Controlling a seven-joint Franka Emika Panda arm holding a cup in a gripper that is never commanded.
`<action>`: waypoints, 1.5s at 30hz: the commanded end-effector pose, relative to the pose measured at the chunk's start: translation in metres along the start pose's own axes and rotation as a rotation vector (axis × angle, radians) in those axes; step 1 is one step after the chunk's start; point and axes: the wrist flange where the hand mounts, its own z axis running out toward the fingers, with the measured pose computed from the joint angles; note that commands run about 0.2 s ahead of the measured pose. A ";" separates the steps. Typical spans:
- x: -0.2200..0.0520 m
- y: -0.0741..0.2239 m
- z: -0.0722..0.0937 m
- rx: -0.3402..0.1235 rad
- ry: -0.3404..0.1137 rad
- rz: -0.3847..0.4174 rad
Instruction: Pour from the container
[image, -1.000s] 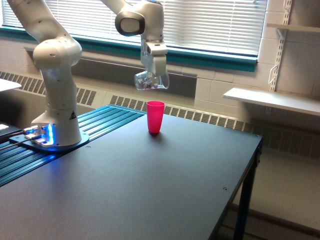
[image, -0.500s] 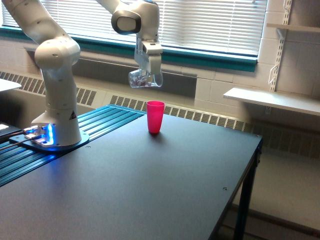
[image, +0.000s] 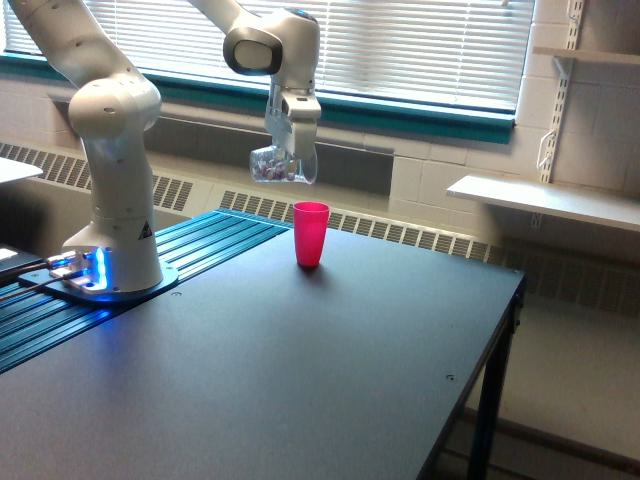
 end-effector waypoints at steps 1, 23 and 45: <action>0.002 -0.005 0.005 -0.015 -0.012 0.018; 0.014 -0.013 0.021 -0.061 -0.061 0.061; 0.010 -0.014 0.032 -0.088 -0.084 0.052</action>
